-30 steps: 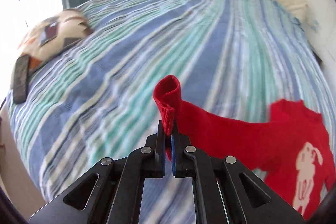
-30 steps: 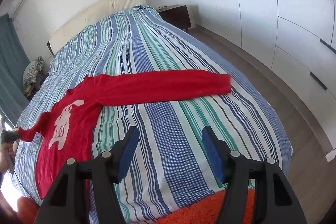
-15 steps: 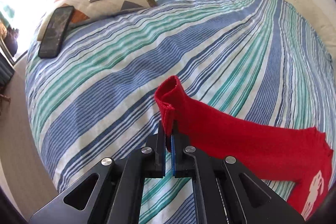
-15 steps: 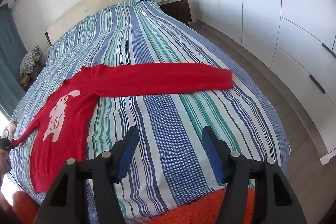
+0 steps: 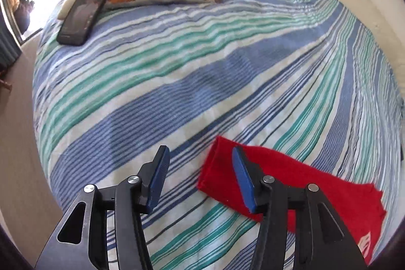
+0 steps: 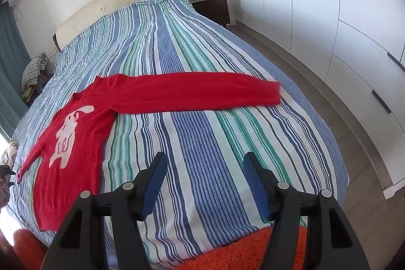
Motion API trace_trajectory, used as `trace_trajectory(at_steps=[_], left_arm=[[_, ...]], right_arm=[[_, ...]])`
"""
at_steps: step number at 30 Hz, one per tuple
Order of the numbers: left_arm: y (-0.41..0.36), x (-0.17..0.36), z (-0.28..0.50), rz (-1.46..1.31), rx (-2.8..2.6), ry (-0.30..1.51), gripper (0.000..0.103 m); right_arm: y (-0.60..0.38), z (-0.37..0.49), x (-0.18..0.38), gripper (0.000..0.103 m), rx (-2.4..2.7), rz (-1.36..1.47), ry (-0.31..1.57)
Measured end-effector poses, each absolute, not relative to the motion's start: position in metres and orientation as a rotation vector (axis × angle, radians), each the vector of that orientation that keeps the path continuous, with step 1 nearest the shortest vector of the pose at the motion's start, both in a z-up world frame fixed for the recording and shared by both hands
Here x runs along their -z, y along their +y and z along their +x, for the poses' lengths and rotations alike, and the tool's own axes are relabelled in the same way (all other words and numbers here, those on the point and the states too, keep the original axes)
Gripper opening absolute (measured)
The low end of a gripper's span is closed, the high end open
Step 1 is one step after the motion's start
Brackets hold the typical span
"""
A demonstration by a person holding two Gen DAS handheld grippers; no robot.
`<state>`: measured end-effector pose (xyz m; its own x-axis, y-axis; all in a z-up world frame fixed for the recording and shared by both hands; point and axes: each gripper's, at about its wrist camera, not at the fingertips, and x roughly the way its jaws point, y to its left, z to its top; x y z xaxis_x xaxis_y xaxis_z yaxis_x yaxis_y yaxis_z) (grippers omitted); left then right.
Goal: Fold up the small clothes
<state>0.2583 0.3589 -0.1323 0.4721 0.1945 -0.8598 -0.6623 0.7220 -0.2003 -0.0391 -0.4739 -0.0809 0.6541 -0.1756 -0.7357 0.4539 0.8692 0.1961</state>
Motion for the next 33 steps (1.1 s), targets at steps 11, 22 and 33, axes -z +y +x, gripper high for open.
trace_trajectory(at_steps=[11,22,33], left_arm=[[0.152,0.103,0.288,-0.115,-0.007,0.938,0.055],[0.166,0.171,0.299,0.037,-0.357,1.062,0.057],[0.314,0.171,0.254,-0.133,-0.655,1.113,0.081]], right_arm=[[-0.469,-0.035,0.083,0.062,0.365,0.363,0.808],[-0.473,-0.040,0.080,0.062,0.364,0.382,0.781],[-0.474,-0.042,0.079,0.062,0.377,0.399,0.764]])
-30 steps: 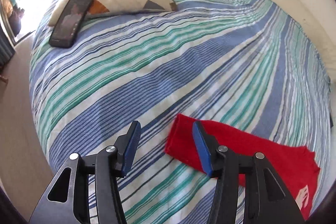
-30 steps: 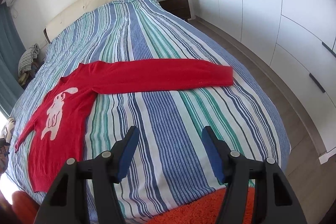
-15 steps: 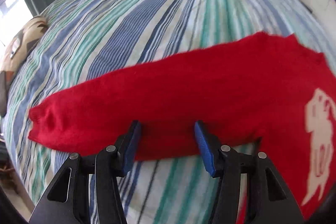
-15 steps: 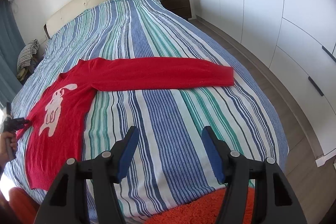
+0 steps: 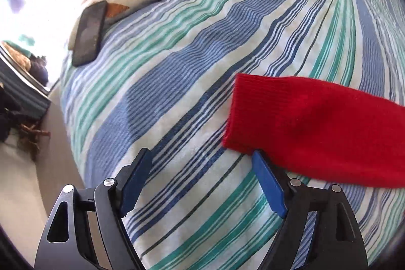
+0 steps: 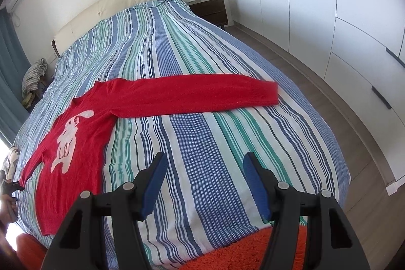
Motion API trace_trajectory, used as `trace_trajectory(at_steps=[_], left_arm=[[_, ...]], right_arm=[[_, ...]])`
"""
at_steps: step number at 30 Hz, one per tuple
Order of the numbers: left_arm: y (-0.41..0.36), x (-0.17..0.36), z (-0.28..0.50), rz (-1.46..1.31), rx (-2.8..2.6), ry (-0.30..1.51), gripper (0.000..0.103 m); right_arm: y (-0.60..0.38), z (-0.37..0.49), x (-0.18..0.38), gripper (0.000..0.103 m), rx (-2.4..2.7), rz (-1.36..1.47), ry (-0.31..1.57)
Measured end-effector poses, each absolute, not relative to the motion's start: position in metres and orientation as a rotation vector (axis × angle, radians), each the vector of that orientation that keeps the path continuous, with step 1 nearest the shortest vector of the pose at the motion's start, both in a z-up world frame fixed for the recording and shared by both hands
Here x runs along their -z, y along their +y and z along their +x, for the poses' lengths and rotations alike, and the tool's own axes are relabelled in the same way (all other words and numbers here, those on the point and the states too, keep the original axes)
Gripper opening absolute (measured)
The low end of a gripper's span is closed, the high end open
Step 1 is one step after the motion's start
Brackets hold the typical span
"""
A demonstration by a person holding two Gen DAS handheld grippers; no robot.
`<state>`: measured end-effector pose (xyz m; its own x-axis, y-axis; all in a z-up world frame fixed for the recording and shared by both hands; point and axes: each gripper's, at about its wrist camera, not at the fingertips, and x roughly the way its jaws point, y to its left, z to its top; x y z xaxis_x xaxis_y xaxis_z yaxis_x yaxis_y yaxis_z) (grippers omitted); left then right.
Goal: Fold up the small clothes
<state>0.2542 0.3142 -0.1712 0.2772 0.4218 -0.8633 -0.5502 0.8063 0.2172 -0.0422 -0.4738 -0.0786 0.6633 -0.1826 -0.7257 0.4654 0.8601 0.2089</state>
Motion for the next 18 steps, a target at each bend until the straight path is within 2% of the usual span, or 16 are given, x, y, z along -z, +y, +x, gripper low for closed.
trace_trajectory(at_steps=[5,7,8,13,16,18], left_arm=[[0.285,0.147,0.229,-0.236,-0.484,1.010,0.081],[0.249,0.139,0.227,-0.210,-0.297,0.968,0.085],[0.226,0.136,0.225,-0.172,-0.179,0.959,0.090],[0.106,0.148,0.210,0.258,0.200,0.895,0.092],[0.087,0.166,0.228,0.236,0.185,0.876,0.092],[0.081,0.187,0.236,0.269,0.135,0.834,0.103]], right_arm=[[-0.473,-0.042,0.078,0.062,0.374,0.392,0.764],[-0.472,-0.043,0.077,0.062,0.376,0.388,0.761],[-0.472,-0.042,0.077,0.062,0.377,0.388,0.762],[-0.472,-0.042,0.076,0.062,0.383,0.386,0.764],[-0.474,-0.042,0.078,0.062,0.385,0.391,0.773],[-0.475,-0.042,0.079,0.062,0.390,0.395,0.778]])
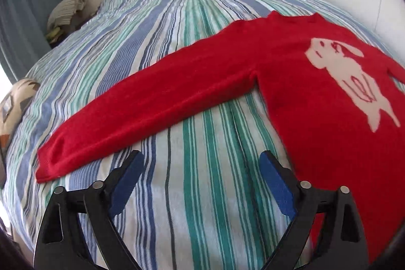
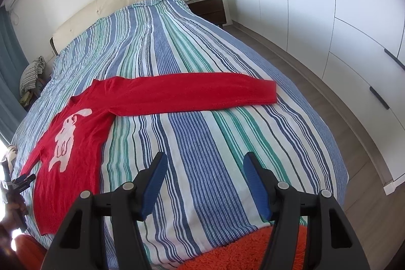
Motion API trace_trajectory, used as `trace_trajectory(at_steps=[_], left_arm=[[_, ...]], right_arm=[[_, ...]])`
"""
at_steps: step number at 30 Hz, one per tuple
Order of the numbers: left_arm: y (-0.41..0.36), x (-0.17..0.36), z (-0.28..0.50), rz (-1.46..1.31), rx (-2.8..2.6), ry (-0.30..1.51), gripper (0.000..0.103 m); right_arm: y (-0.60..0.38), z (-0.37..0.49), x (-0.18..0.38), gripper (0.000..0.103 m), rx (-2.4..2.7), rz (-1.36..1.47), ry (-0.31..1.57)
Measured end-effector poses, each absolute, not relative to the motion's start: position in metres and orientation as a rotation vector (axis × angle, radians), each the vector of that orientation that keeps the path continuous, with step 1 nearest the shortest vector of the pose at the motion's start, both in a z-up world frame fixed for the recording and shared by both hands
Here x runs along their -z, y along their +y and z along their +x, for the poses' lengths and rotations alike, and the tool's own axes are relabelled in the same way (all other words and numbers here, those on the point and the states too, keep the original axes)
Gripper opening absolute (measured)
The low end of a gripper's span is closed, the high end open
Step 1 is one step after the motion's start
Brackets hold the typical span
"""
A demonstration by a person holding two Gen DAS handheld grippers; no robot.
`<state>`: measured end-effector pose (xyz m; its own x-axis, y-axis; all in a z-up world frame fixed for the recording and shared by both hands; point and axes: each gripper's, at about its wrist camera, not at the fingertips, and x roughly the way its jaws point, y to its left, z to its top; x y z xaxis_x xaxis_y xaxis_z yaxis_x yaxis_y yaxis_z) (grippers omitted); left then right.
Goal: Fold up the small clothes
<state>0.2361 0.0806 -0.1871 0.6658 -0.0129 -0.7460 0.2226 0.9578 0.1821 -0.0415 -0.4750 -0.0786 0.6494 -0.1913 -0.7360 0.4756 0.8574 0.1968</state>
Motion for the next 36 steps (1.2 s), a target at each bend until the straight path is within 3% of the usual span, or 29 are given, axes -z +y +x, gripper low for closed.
trace_trajectory(at_steps=[2,12,36], left_arm=[[0.073,0.210,0.237,0.336,0.120,0.813,0.102],[0.097,0.205,0.241,0.175,0.189,0.853,0.103],[0.092,0.207,0.239,0.191,0.181,0.850,0.103]], right_arm=[[-0.476,-0.041,0.079,0.062,0.396,0.396,0.785],[-0.477,-0.033,0.085,0.062,0.409,0.381,0.825],[-0.477,-0.019,0.093,0.062,0.459,0.344,0.904]])
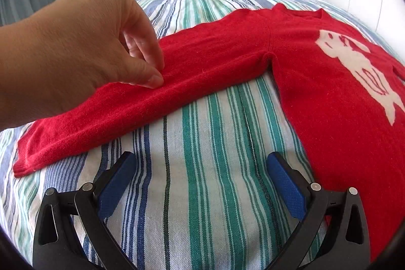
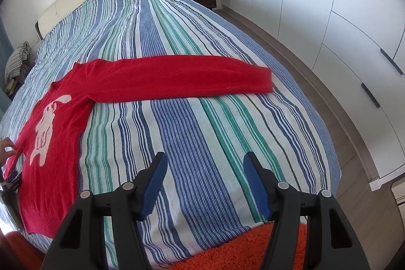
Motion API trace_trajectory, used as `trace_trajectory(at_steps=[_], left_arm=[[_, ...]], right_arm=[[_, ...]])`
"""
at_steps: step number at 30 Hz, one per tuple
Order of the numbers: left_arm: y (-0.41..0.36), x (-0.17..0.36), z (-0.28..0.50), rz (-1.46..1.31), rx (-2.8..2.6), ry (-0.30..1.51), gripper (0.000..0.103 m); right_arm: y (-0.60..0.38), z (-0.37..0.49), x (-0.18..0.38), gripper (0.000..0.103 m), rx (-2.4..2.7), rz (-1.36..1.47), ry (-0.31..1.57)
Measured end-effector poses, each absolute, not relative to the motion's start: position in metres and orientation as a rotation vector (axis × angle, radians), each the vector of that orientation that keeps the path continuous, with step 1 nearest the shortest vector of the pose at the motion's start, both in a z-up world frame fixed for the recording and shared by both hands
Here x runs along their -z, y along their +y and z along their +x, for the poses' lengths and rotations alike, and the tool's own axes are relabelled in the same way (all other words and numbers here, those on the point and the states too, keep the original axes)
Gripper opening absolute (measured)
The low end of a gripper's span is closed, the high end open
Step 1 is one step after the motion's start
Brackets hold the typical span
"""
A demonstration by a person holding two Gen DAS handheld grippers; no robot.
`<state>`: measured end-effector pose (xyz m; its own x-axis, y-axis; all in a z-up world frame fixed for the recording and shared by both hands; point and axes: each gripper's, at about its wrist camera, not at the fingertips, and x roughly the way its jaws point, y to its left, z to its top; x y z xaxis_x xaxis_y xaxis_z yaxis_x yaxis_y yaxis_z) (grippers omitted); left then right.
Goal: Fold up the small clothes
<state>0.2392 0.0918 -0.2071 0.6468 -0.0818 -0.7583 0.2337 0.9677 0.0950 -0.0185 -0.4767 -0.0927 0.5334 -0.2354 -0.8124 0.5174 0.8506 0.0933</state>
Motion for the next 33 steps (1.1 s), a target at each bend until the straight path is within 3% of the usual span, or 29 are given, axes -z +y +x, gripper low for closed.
trace_trajectory(at_steps=[15,33], left_arm=[[0.092,0.207,0.239,0.191,0.181,0.850,0.103],[0.092,0.207,0.239,0.191,0.181,0.850,0.103]], right_arm=[[-0.471,-0.014,0.093,0.062,0.471,0.309,0.919],[-0.480,-0.038,0.079,0.062,0.434,0.405,0.787]])
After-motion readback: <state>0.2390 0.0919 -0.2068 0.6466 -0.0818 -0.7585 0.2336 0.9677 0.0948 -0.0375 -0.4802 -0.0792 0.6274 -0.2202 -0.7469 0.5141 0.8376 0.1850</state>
